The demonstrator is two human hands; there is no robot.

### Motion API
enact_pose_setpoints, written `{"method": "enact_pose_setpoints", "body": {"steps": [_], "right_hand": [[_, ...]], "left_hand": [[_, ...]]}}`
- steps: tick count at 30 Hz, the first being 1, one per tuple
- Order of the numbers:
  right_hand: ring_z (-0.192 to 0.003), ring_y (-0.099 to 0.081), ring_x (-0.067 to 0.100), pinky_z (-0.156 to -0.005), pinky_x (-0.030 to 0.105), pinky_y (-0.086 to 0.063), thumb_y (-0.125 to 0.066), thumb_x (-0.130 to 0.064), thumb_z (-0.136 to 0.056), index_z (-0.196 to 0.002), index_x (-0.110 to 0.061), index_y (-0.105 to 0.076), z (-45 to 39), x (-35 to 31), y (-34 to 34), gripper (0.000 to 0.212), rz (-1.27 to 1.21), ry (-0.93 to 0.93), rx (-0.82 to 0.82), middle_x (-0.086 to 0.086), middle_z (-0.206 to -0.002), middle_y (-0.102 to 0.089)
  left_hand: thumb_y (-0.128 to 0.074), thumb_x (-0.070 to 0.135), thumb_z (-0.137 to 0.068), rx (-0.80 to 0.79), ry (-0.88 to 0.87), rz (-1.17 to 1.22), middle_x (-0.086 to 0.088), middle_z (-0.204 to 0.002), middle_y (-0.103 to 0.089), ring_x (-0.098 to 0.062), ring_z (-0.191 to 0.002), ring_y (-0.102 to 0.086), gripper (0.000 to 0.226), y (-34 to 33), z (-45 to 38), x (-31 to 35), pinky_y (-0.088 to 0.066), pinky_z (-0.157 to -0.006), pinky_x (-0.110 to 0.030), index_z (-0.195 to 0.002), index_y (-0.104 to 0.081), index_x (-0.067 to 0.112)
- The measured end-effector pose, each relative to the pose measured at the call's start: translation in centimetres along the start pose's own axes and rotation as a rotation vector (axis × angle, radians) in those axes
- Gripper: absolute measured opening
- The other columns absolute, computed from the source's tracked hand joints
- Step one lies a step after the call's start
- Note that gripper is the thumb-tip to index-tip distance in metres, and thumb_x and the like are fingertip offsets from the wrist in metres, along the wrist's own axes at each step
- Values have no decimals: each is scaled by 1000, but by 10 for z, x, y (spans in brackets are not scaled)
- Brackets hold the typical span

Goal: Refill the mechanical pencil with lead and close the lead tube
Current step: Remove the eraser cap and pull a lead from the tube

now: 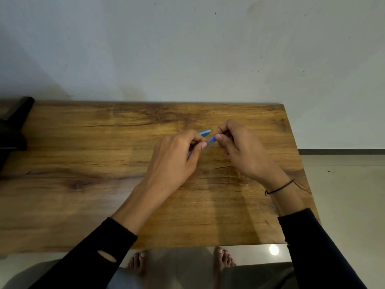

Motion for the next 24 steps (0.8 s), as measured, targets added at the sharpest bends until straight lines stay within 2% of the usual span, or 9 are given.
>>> {"method": "enact_pose_setpoints", "body": {"steps": [4,6,9,11,14,18,20,22,24], "right_hand": [[-67,-57,13,-63,33,-47,-55,-18,-110,-102,-16,-59,-2,5,14,9,36,2,107,-5,-79,-64],[-74,-61,15,-63,26,-44,-62,-15,-106,-98,-15,-64,-2,11,13,8,101,-43,45,-7,-83,-67],[-89,-65,25,-68,26,-34,-73,-10,-97,-91,-11,-69,-2,13,-7,7,291,-82,-114,5,-94,-74],[-93,-64,26,-72,28,-35,-75,-9,-95,-87,-15,-66,-3,13,-16,13,338,-89,-133,7,-98,-71],[-87,-64,24,-71,32,-41,-75,-8,-94,-84,-17,-64,-5,9,-14,18,343,-91,-43,2,-88,-65],[-74,-70,18,-66,32,-54,-71,-22,-102,-96,-13,-70,-2,-1,0,10,3,-74,154,0,-79,-73],[-77,-74,19,-69,37,-60,-71,-28,-102,-99,-10,-73,1,-11,-1,19,-254,-83,168,7,-84,-78],[-83,-76,22,-70,42,-63,-72,-24,-101,-102,-2,-74,3,-19,-10,22,-456,-112,169,15,-92,-80],[-94,-79,34,-76,47,-65,-72,-16,-101,-108,5,-72,4,-23,-22,22,-594,-166,188,25,-102,-79]], "left_hand": [[-70,24,-102,25,40,28,7,-95,-81,-16,-85,-76,10,2,-1,-8,-63,-73,-43,-106,-79,20],[-71,24,-102,63,68,63,9,-92,-81,-10,-82,-75,9,4,-2,-12,-62,-72,-39,-104,-79,21],[-72,25,-102,109,100,127,13,-86,-80,-3,-78,-76,9,6,-5,-16,-60,-70,-29,-102,-80,23],[-72,25,-102,114,116,179,14,-86,-81,-3,-79,-78,8,4,-7,-18,-64,-73,-33,-102,-80,23],[-73,25,-101,101,145,257,14,-89,-81,-6,-83,-79,7,0,-6,-20,-68,-72,-43,-103,-79,23],[-78,28,-98,101,216,474,10,-89,-81,-12,-83,-80,4,-2,-6,-22,-69,-63,-44,-97,-77,32],[-81,27,-96,139,227,521,9,-93,-80,-13,-86,-80,10,-3,-7,-18,-69,-64,-41,-94,-74,34],[-83,28,-93,205,208,517,10,-93,-79,-11,-84,-80,12,-3,-6,-12,-67,-68,-35,-94,-73,33],[-84,31,-90,291,194,481,12,-91,-79,-7,-80,-78,14,-2,-5,-8,-63,-66,-27,-97,-72,30]]}}
Point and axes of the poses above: each hand's wrist, its own z-axis away from the middle knuckle, its own y-axis out of the back of the hand, x = y × z, the point moved 4 cm from there along -z, towards the middle knuckle
